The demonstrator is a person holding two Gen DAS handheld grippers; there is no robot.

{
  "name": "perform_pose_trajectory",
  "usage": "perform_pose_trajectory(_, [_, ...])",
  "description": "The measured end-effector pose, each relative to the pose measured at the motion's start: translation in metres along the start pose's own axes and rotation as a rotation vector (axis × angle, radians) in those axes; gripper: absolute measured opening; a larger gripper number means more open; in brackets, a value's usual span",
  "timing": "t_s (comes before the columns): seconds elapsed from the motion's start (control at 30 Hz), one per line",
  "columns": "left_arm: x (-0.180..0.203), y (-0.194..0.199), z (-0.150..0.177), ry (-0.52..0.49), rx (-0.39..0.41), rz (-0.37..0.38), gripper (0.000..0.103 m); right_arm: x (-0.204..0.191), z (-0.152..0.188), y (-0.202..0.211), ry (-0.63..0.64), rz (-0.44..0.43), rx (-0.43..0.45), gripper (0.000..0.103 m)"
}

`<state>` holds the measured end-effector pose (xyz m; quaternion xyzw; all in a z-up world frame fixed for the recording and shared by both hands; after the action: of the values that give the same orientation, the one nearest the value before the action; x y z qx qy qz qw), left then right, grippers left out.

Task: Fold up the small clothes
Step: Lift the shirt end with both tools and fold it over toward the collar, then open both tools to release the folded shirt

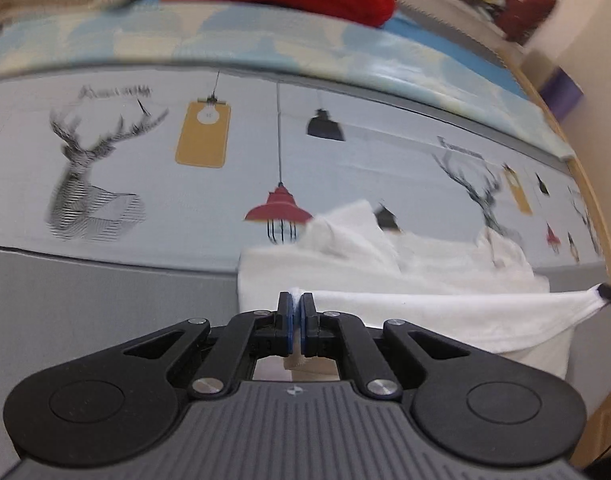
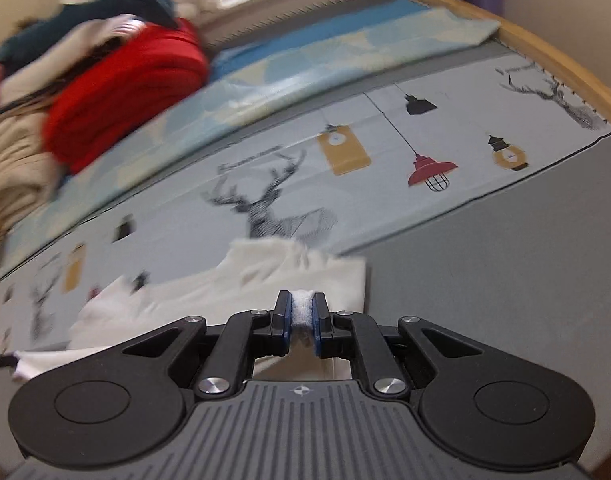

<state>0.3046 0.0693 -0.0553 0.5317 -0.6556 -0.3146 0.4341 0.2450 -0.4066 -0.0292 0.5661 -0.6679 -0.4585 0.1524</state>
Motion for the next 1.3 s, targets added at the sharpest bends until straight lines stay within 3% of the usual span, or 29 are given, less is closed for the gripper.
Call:
perform_pose_trajectory(0.07, [-0.023,-0.018,-0.01,0.139,0.012,0.023,0.005,0.003,-0.014,-0.034,0.001,0.041,0.038,0.016])
perform_pose_trajectory(0.13, [-0.038,-0.022,-0.018,0.194,0.016,0.019,0.007,0.019,-0.016,-0.059,-0.027,0.116,0.036,0.022])
perform_pose_trajectory(0.27, [-0.028,-0.023,-0.029,0.039,-0.001,0.09,0.014,0.033,-0.021,-0.075,-0.107,0.001,-0.018,0.022])
perform_pose_trajectory(0.37, [-0.028,-0.039,-0.019,-0.052,-0.057,0.073,0.016,0.029,-0.027,-0.08,-0.001,-0.064,-0.031,0.026])
perform_pose_trajectory(0.53, [-0.008,-0.064,-0.009,-0.213,-0.087,0.056,0.023,0.033,-0.009,-0.103,0.072,-0.108,-0.157,0.026])
perform_pose_trajectory(0.67, [0.0,-0.081,-0.01,-0.262,-0.069,0.001,0.034,0.027,0.003,-0.117,0.153,-0.094,-0.199,0.033])
perform_pose_trajectory(0.77, [-0.004,-0.09,-0.022,-0.242,-0.008,-0.03,0.035,0.021,0.009,-0.131,0.227,-0.07,-0.201,0.034])
perform_pose_trajectory(0.9, [-0.005,-0.1,-0.03,-0.191,0.014,0.014,0.035,0.018,0.001,-0.14,0.2,-0.079,-0.154,0.034])
perform_pose_trajectory(1.07, [0.001,-0.101,-0.034,-0.211,0.056,0.06,0.032,0.015,-0.006,-0.146,0.21,-0.069,-0.12,0.031])
perform_pose_trajectory(1.1, [0.001,-0.1,-0.036,-0.22,0.073,0.056,0.008,0.013,-0.008,-0.146,0.211,-0.07,-0.106,0.028])
perform_pose_trajectory(1.13, [0.001,-0.097,-0.04,-0.228,0.1,0.053,0.006,0.012,-0.01,-0.146,0.212,-0.071,-0.096,0.013])
perform_pose_trajectory(1.17, [-0.001,-0.09,-0.046,-0.214,0.139,0.069,0.005,0.011,-0.012,-0.145,0.215,-0.067,-0.085,0.005])
perform_pose_trajectory(1.3, [-0.008,-0.077,-0.063,-0.153,0.233,0.067,0.005,0.006,-0.038,-0.131,0.159,-0.094,0.031,0.005])
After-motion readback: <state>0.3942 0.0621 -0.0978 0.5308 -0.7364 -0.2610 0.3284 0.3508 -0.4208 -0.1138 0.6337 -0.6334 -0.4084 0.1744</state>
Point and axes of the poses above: each gripper's, at about its wrist camera, not at the fingertips, and y roughly against the way its jaws point, x to its right, z to its underside, the point moved 9 cm from there along -y, roughly the way its jaws point, and after that the axes turned 4 degrees about -y, right-handed, at the moved point
